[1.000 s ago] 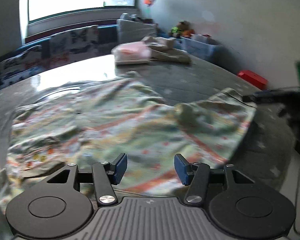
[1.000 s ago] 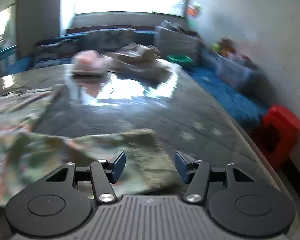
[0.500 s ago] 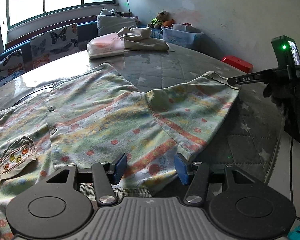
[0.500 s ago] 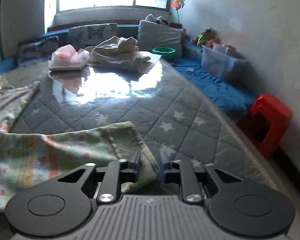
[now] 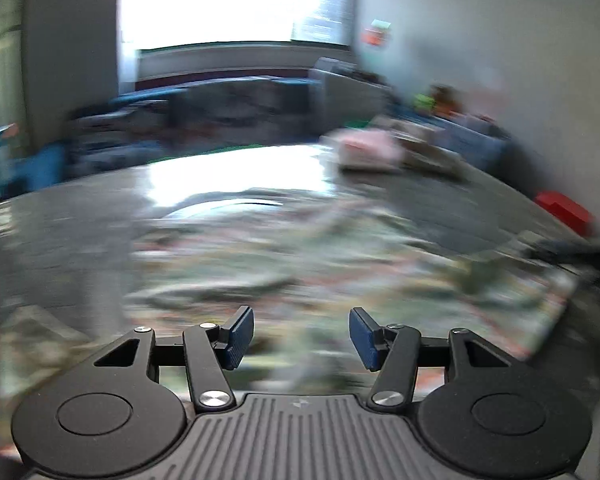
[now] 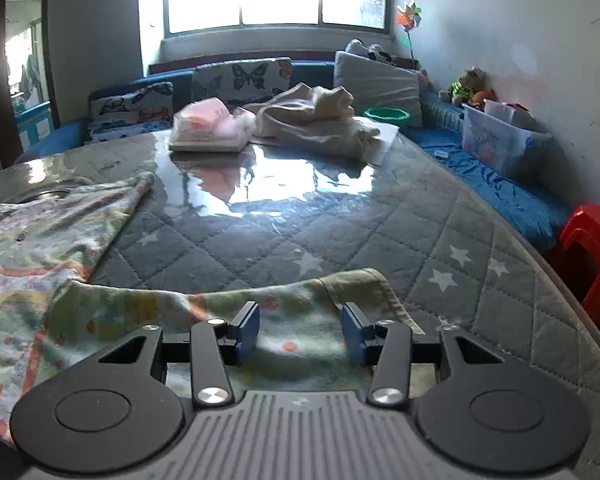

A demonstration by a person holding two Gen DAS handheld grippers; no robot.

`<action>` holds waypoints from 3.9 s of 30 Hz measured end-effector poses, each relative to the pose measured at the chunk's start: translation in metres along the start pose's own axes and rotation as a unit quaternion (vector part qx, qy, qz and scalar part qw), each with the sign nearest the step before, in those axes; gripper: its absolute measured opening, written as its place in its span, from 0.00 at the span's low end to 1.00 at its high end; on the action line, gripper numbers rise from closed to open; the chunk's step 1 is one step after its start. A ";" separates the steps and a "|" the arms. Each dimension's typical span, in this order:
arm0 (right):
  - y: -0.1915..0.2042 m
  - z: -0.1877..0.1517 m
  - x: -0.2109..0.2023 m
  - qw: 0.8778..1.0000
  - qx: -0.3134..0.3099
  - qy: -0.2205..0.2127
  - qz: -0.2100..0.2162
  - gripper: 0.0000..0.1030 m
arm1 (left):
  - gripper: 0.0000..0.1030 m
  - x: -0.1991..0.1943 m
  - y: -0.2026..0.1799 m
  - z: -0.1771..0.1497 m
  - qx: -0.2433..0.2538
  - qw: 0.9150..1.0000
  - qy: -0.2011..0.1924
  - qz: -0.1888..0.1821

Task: Fold clothes

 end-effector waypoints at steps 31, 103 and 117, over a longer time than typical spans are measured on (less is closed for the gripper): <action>0.015 -0.003 0.006 1.000 -0.006 -0.003 0.011 0.84 | 0.06 -0.047 0.224 0.009 -0.198 0.946 -0.087 0.240; 0.021 -0.005 0.010 0.999 -0.018 0.007 0.025 1.00 | 0.28 -0.020 0.058 -0.029 -0.040 0.999 -0.006 -0.011; 0.021 -0.004 0.011 1.000 -0.018 0.007 0.025 1.00 | 0.37 -0.036 0.070 -0.057 0.012 0.999 0.034 0.014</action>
Point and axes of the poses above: each gripper's, at about its wrist camera, not at the fingertips, and x roughly the way its jaws point, y to its left, z to its top, the point moved 9 cm from there along x, roughly the way its jaws point, and after that the axes turned 14 degrees about -x, right-handed, at the moved point
